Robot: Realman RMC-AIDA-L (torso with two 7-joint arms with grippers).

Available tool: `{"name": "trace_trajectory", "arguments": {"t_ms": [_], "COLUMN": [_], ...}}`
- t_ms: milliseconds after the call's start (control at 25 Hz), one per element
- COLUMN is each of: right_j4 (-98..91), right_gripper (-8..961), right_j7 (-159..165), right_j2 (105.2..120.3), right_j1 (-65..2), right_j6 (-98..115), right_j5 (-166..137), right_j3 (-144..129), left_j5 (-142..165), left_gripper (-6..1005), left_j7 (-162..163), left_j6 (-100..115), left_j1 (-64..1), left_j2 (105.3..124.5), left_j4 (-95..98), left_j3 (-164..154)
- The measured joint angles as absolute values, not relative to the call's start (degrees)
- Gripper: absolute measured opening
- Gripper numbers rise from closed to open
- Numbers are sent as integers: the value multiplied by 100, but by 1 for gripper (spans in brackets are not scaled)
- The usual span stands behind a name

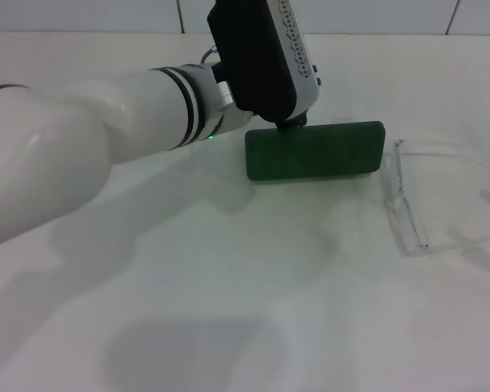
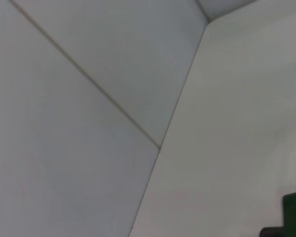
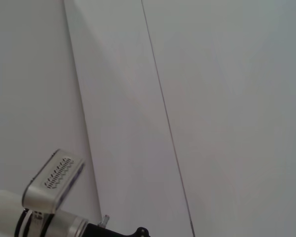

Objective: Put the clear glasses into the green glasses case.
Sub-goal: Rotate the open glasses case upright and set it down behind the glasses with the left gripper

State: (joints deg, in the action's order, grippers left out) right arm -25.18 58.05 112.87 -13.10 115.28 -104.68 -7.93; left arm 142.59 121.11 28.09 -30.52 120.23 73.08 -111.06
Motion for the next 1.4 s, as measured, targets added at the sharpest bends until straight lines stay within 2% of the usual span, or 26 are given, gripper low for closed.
{"name": "trace_trajectory", "arguments": {"t_ms": [120,240,1400], "right_j4": [-2461,-2332,-2219], "right_gripper": [873,872,873], "right_j7": [5750,5664,5602], "right_j2": [11301,11292,11325], "right_j1": [-1301,-1301,-1415], "right_j6": [11481,11404,11056], "right_j5": [-10514,-10533,-10547], "right_j3": [-798,-800,-1108], "left_j5": [14255,14254,14080], "left_gripper": [238,77,82], "left_j7": [12111,12111,12109], "left_j6": [2556,2440,2233], "left_j1": [-3113,-3133,-3488], "left_j2": [12024,12030,12037], "left_j4": [7034,6916,6206], "left_j3": [-11113,-11129,-11318]}}
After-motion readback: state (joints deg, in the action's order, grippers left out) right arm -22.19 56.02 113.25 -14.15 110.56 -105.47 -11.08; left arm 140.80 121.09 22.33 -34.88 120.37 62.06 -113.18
